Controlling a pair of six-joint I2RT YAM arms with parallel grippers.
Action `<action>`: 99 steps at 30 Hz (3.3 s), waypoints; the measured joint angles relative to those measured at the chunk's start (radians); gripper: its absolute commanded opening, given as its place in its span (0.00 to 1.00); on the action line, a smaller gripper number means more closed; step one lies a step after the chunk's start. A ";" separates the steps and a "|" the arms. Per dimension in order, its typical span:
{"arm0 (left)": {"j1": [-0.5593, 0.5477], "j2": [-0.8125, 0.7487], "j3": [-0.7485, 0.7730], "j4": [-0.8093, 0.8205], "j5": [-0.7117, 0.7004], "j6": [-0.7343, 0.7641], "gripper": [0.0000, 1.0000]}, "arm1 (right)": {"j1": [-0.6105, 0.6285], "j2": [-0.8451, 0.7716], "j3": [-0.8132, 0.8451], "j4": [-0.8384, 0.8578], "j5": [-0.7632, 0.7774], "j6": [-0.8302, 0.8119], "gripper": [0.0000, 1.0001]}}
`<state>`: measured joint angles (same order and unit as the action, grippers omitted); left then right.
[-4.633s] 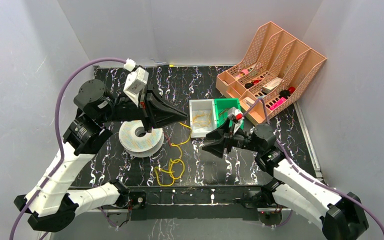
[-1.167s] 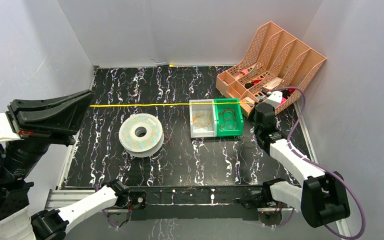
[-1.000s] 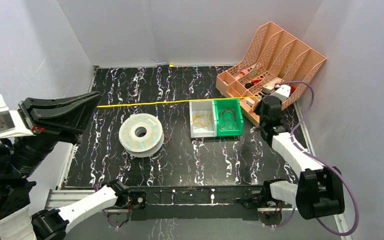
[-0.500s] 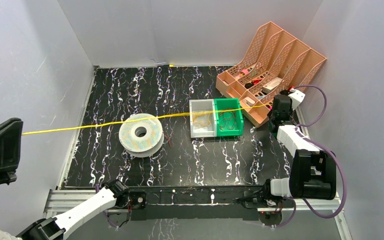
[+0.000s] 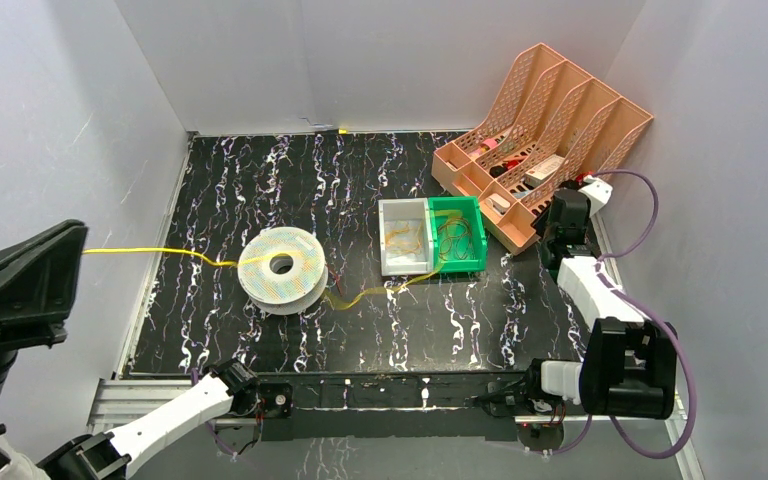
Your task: Wrap the cables
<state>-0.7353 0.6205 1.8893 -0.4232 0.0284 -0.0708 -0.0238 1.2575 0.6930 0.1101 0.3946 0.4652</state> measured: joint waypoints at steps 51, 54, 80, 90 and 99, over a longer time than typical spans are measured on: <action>-0.001 0.356 -0.488 0.347 0.395 -0.336 0.00 | 0.783 -0.183 0.031 0.566 -0.906 0.180 0.79; -0.001 0.356 -0.505 0.373 0.397 -0.346 0.00 | 0.837 -0.132 0.048 0.616 -0.895 0.174 0.79; -0.001 0.365 -0.523 0.383 0.344 -0.314 0.00 | 0.909 -0.442 0.016 0.353 -0.456 -0.198 0.75; -0.001 0.367 -0.523 0.370 0.334 -0.296 0.00 | 0.910 -0.339 0.018 0.353 -0.642 -0.141 0.73; -0.001 0.367 -0.531 0.373 0.338 -0.301 0.00 | 0.910 -0.193 0.021 0.540 -0.760 0.006 0.67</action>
<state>-0.7364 0.9871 1.3582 -0.0505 0.3660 -0.3721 0.8860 1.0649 0.7139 0.6502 -0.3649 0.4713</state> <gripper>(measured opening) 0.008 0.692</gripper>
